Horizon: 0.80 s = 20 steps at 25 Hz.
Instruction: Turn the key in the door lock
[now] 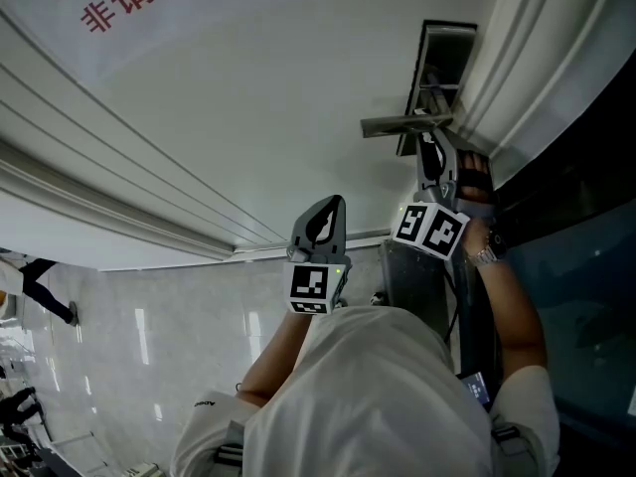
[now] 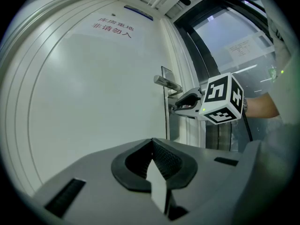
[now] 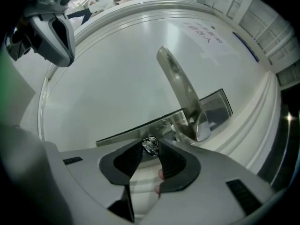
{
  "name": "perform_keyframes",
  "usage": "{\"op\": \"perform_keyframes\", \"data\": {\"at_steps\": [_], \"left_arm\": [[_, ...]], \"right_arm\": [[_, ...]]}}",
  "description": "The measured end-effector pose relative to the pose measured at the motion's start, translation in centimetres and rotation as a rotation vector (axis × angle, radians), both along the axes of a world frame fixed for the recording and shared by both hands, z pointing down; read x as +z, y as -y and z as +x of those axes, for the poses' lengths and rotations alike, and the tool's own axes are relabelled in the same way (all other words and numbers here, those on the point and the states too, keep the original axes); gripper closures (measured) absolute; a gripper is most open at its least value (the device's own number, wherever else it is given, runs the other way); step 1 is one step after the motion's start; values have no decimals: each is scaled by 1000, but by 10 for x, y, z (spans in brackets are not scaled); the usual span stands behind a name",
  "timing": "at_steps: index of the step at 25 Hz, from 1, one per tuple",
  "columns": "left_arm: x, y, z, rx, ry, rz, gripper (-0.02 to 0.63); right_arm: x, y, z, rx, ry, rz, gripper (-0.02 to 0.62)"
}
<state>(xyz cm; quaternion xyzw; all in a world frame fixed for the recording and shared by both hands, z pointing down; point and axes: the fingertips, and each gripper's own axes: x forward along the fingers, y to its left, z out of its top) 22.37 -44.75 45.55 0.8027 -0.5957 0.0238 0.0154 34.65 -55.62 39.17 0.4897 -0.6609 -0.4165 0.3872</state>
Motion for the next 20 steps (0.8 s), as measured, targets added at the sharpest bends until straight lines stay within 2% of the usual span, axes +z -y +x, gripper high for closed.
{"op": "perform_keyframes", "data": {"at_steps": [10, 20], "left_arm": [[1, 1, -6, -5, -3, -3, 597], [-2, 1, -2, 13, -6, 8, 597]], "right_arm": [[-6, 1, 3, 24, 331, -57, 482], [-12, 5, 6, 46, 800, -221, 483]]}}
